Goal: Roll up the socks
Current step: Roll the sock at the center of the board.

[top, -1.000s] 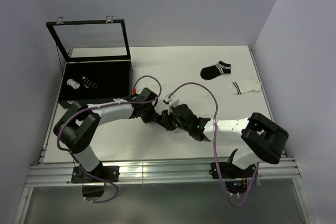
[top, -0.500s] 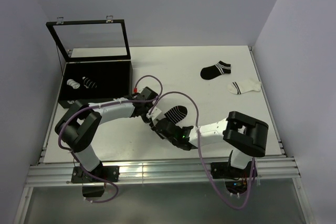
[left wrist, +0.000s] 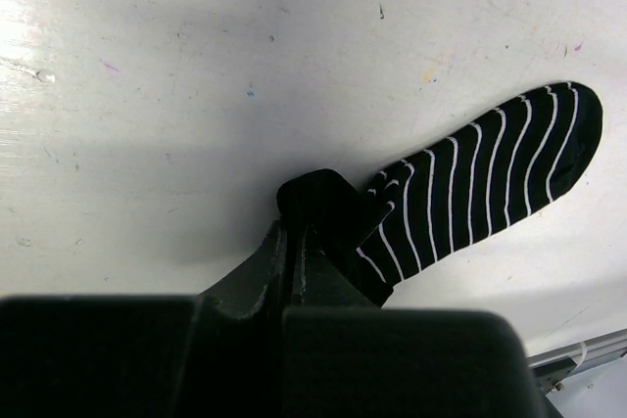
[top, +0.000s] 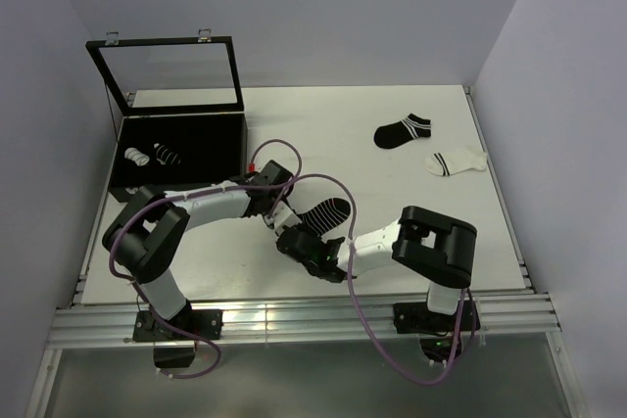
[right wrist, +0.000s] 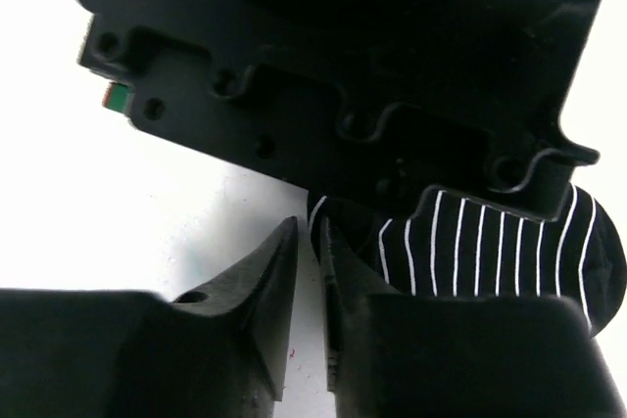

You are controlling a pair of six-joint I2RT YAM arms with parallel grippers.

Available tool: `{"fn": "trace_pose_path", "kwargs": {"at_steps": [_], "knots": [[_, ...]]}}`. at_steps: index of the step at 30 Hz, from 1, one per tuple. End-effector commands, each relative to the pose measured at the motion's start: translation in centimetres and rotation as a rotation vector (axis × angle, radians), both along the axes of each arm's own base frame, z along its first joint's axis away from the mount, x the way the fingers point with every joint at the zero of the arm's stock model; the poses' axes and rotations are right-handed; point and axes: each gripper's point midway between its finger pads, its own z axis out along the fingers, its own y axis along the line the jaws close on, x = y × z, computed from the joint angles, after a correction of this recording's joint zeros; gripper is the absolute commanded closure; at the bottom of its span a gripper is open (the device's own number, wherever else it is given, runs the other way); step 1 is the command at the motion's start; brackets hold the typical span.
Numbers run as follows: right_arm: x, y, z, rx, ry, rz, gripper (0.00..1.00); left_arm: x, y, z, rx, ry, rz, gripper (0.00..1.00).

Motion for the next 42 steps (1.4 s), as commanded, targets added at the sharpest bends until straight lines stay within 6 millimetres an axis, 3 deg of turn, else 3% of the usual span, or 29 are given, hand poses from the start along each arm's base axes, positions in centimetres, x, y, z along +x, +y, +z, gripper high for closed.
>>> {"fn": "trace_pose_path", "kwargs": {"at_steps": [1, 3, 10, 14, 15, 17, 23, 27, 32, 42], "knots": [[0.0, -2.0, -2.3, -0.071, 0.056, -0.057, 0.83, -0.5, 0.4, 0.0, 0.018, 0.015, -0.038, 1.0], [0.0, -2.3, -2.2, -0.043, 0.08, -0.061, 0.99, -0.3, 0.7, 0.2, 0.019, 0.007, -0.031, 1.0], [-1.2, -0.7, -1.1, 0.174, 0.327, 0.039, 1.0, 0.5, 1.0, 1.3, -0.016, -0.036, -0.004, 0.92], [-0.9, -0.7, 0.8, 0.336, 0.462, 0.05, 1.0, 1.1, 1.1, 2.2, -0.037, -0.064, 0.016, 0.78], [0.0, -1.2, 1.1, 0.366, 0.475, 0.024, 1.0, 1.2, 1.1, 2.4, -0.042, -0.068, 0.02, 0.76], [-0.4, -0.9, 1.5, 0.421, 0.551, 0.046, 1.0, 1.4, 1.1, 3.0, -0.061, -0.085, 0.03, 0.72], [0.4, -0.7, 2.0, 0.592, 0.766, 0.047, 1.0, 2.3, 1.9, 4.9, -0.091, -0.182, 0.084, 0.54], [0.7, -0.2, 2.4, 0.676, 0.907, 0.08, 1.0, 2.1, 1.7, 5.2, -0.129, -0.212, 0.078, 0.52], [2.3, -0.3, 2.1, 0.736, 1.013, 0.052, 1.0, 1.4, 1.3, 4.0, -0.145, -0.19, 0.055, 0.52], [3.0, -0.4, 2.1, 0.762, 1.095, 0.052, 1.0, 1.3, 0.8, 2.1, -0.119, -0.181, 0.044, 0.52]]}}
